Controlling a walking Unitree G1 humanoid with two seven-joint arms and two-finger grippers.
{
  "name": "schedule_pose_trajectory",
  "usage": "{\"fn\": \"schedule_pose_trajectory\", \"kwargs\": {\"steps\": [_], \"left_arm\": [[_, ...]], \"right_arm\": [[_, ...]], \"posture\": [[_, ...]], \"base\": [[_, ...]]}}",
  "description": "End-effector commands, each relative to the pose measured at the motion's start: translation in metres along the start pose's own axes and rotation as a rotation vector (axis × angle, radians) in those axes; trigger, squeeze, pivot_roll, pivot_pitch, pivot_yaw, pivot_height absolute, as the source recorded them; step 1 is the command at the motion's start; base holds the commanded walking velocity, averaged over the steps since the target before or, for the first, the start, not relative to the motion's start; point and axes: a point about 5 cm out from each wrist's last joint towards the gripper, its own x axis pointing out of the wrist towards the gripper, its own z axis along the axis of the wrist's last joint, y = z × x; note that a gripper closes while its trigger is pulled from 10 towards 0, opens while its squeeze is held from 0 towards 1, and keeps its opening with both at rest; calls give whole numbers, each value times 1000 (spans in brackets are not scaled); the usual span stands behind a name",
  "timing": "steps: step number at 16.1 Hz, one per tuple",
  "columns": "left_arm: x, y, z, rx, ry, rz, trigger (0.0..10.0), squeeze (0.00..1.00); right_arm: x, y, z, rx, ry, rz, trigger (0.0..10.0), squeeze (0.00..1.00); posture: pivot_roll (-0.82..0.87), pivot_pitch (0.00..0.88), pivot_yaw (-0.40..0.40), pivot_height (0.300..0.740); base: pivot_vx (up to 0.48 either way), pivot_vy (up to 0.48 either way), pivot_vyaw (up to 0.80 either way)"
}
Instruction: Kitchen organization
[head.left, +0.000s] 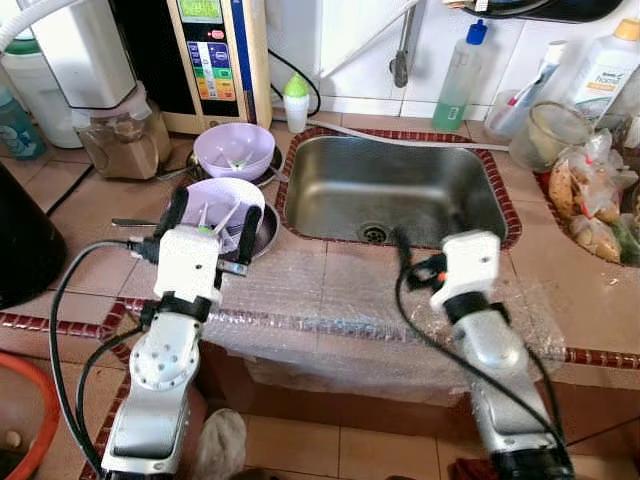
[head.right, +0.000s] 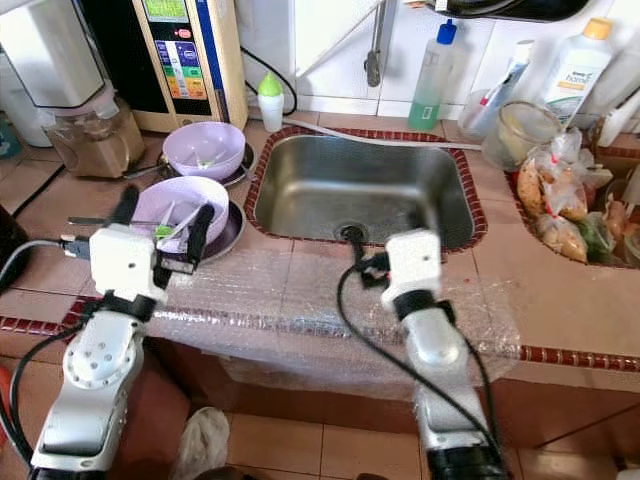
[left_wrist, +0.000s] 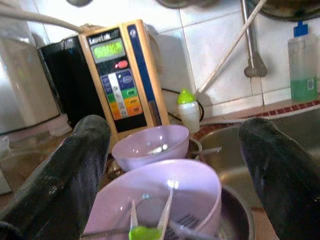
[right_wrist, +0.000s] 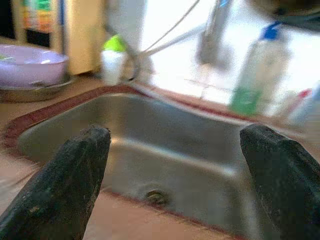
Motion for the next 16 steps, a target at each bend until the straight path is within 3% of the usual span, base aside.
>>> {"fn": "schedule_pose_trajectory", "kwargs": {"steps": [1,4,12,16], "left_arm": [[4,1,8,13,-25,0,10000,0],[13,3,22,7,-74,8,10000,0],[14,3,21,19,-65,15,10000,0],[10,7,18,42,-56,54,10000,0]], "right_arm": [[3,-6,8,-15,-36,-32,10000,0],[8,-6,9,-30,-51,-41,10000,0],[6,4,8,-53,-56,8,10000,0],[7,5,5,-27,-46,11,10000,0]], "posture": [[-6,0,6,740],[1,0,11,740],[-7,0,19,740],[-1,0,17,740]], "base": [[0,-289,0],[0,-363,0],[0,-360,100],[0,0,373]]}}
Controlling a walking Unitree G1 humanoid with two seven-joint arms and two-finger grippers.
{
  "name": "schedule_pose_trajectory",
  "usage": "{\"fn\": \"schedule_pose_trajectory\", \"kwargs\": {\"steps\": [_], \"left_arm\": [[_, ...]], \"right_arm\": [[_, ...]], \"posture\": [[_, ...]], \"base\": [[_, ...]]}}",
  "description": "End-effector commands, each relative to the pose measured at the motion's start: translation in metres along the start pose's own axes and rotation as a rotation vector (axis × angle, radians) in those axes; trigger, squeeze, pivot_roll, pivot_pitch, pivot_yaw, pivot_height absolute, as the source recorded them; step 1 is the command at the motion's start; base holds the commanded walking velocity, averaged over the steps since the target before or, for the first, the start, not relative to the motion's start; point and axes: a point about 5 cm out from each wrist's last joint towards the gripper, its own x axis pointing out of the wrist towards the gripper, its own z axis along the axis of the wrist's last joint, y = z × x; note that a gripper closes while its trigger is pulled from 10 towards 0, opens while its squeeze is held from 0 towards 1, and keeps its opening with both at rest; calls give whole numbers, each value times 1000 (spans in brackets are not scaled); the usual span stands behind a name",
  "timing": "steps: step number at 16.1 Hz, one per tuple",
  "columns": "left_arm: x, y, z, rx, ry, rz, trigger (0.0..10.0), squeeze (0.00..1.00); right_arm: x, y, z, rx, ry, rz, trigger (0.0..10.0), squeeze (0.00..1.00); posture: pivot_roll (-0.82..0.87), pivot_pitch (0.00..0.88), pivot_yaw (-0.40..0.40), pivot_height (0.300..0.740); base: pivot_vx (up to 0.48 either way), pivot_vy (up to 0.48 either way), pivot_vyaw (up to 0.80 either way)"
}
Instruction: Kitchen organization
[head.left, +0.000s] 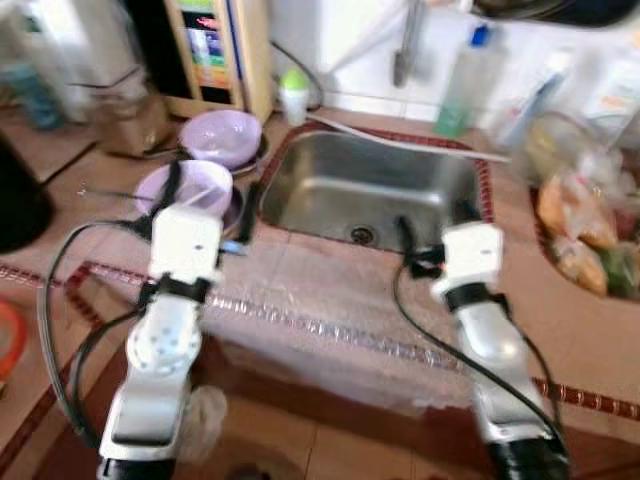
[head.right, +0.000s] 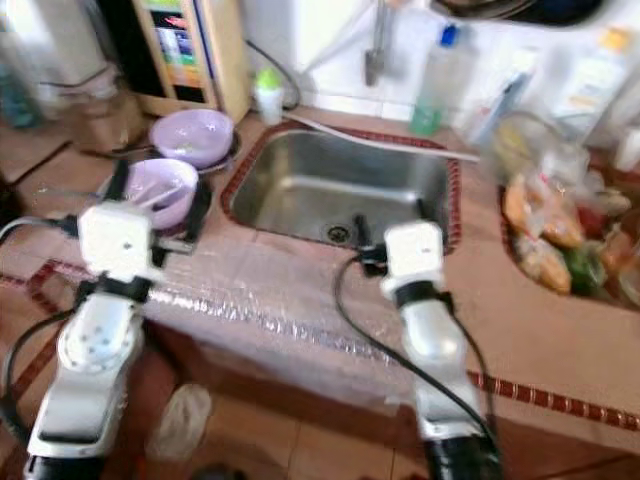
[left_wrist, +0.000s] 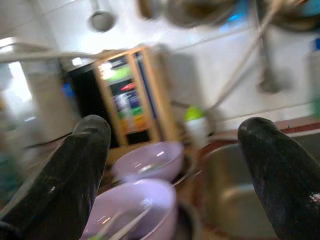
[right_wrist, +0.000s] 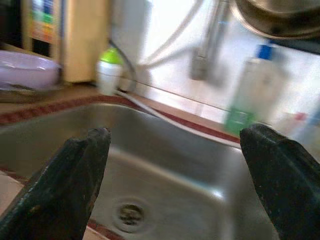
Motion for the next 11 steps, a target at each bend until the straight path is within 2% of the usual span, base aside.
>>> {"fn": "schedule_pose_trajectory", "kwargs": {"steps": [1,4,5,7,11], "left_arm": [[-1,5,-1,27,5,31,10000,0],[-9,22,-13,71,65,142,10000,0],[-12,29,-18,75,100,182,10000,0],[-14,35,-26,44,150,233,10000,0],[-18,43,-39,-26,222,285,10000,0]], "right_arm": [[0,-3,-1,4,2,-4,10000,0],[-2,-1,-2,1,2,22,10000,0],[-1,0,-2,0,1,28,10000,0],[-1,0,-2,6,4,31,10000,0],[-4,0,-6,16,23,23,10000,0]], "posture": [[1,0,15,740],[7,0,9,740],[8,0,7,740],[10,0,5,740],[12,0,7,740]], "base": [[0,0,0],[0,0,0],[0,0,794],[0,0,788],[0,0,0]]}}
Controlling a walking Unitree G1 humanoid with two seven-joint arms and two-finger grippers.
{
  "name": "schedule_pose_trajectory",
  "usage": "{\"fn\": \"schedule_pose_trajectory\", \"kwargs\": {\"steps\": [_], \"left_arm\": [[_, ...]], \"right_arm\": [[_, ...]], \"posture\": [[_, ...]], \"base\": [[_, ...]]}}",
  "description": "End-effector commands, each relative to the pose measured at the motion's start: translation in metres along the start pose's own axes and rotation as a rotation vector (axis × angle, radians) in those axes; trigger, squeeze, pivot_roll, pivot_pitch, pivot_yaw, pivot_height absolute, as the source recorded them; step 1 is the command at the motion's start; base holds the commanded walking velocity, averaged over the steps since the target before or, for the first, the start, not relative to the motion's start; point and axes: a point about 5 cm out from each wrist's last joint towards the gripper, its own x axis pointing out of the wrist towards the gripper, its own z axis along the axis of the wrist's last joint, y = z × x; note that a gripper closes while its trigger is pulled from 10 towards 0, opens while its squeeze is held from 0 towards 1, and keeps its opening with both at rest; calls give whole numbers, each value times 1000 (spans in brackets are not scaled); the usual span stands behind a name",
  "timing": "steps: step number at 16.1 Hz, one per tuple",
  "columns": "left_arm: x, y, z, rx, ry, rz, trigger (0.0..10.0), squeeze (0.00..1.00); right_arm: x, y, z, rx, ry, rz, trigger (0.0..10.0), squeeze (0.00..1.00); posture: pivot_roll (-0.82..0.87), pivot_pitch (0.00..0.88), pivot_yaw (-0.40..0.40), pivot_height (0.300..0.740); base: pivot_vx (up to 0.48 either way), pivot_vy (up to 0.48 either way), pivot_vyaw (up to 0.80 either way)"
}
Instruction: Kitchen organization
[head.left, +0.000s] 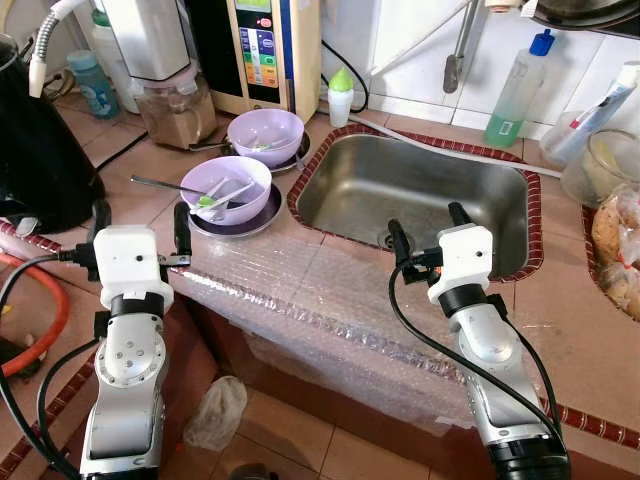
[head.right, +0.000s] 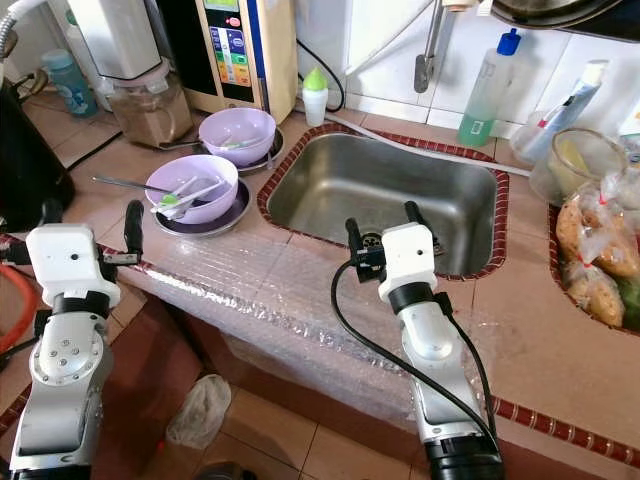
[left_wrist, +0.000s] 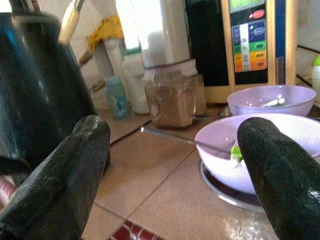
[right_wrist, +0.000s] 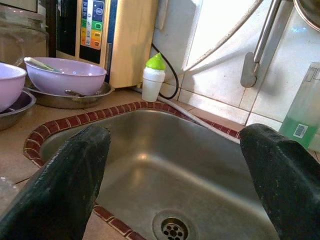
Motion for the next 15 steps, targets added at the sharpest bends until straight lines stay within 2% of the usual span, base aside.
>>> {"fn": "schedule_pose_trajectory", "kwargs": {"steps": [1,4,7,9,12,14,15], "left_arm": [[2,5,-5,-25,35,32,10000,0],[4,7,-18,-153,120,36,10000,0],[10,-4,-22,-224,132,-56,10000,0],[14,-12,-28,-282,157,-115,10000,0],[26,-15,-29,-292,136,-132,10000,0],[33,-18,-30,-309,127,-154,10000,0],[36,-21,-33,-298,127,-180,9686,0]], "right_arm": [[-2,0,-2,4,9,3,10000,0],[-5,1,-3,9,16,10,10000,0],[-8,2,-2,11,20,24,10000,0],[-11,10,-1,76,25,85,10000,0],[-17,36,10,172,7,280,10000,0],[-22,45,14,201,13,368,10000,0],[-25,50,17,226,28,434,10000,0]], "posture": [[11,0,8,740],[2,0,9,740],[-11,0,8,740],[-31,0,11,740],[-52,0,15,740],[-60,0,15,740],[-71,1,20,740]], "base": [[0,0,0],[0,0,0],[0,0,0],[0,0,0],[0,0,0],[0,0,0],[0,0,0]]}}
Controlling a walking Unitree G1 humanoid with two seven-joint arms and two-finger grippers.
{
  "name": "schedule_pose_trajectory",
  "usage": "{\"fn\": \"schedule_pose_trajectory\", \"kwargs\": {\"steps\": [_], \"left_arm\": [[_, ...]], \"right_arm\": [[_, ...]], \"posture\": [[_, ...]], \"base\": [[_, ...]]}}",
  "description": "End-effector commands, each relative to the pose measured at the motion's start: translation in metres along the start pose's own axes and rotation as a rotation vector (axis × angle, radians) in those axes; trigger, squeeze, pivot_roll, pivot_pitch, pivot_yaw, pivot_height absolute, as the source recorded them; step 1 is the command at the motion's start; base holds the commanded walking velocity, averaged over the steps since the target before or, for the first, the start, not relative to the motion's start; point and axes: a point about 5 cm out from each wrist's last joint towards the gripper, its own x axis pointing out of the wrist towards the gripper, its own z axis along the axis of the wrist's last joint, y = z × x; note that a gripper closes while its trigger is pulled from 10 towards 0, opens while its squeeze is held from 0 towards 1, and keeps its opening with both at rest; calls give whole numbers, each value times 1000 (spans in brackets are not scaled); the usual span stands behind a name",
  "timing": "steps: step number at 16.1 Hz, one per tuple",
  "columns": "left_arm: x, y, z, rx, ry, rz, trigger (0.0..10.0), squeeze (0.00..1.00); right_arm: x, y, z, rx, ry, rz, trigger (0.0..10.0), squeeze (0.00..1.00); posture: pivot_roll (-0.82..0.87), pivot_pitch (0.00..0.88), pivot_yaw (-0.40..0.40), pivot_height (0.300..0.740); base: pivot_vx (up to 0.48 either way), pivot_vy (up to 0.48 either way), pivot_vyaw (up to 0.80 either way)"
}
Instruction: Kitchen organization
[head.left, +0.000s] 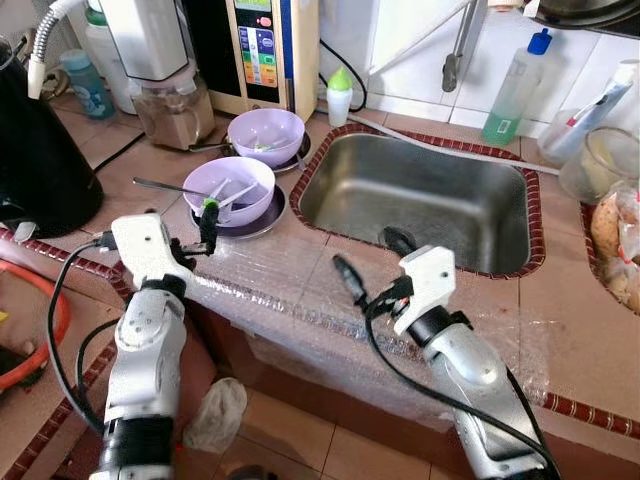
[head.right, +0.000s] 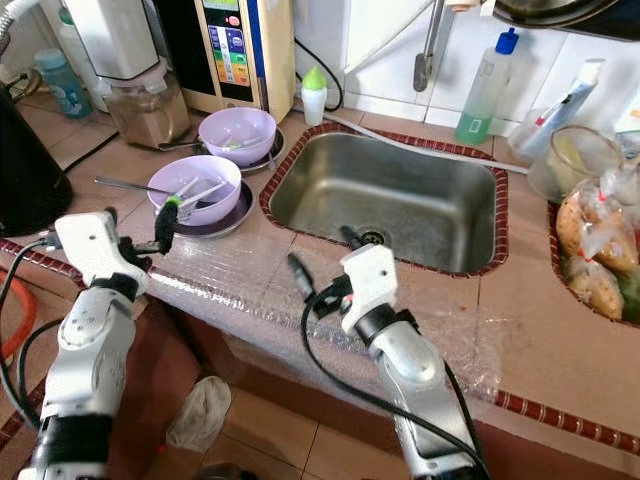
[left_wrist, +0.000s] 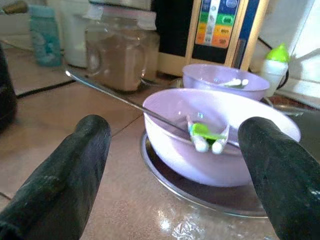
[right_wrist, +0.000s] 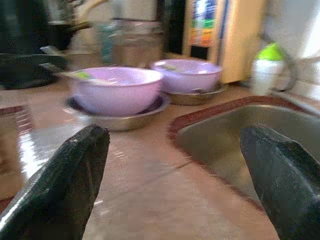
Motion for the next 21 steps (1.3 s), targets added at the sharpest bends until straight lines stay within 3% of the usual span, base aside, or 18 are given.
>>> {"fn": "schedule_pose_trajectory", "kwargs": {"steps": [1,2,3,4,5,6,10,17,21], "left_arm": [[2,-1,-3,3,7,-19,8902,0],[5,-4,-5,8,10,-48,7451,0],[6,-5,-6,6,7,-59,6667,0],[8,-6,-6,5,4,-65,3725,0],[12,-6,-8,6,-3,-72,2353,0],[14,-9,-8,2,-5,-89,0,0],[20,-14,-11,-2,-4,-112,0,0],[17,-19,-21,-7,0,-107,0,0],[18,-19,-20,-7,-12,-105,0,0]], "right_arm": [[0,5,5,15,-2,50,10000,0],[-1,3,8,-14,3,65,10000,0],[-2,1,9,-25,5,58,10000,0],[-3,-2,10,-24,8,46,10000,0],[-5,-5,11,-24,14,35,10000,0],[-6,-5,11,-22,18,34,10000,0],[-7,8,7,15,46,104,10000,0],[-7,8,3,55,71,132,10000,0],[-8,13,5,118,75,221,10000,0]], "posture": [[-78,6,24,740],[-86,14,28,740],[-93,16,30,740],[-97,19,32,740],[-100,19,34,740],[-107,16,38,740],[-109,0,41,740],[-102,0,39,740],[-98,0,36,740]], "base": [[0,0,0],[0,0,0],[0,0,0],[0,0,0],[0,0,0],[0,0,0],[0,0,0],[0,0,0],[0,0,0]]}}
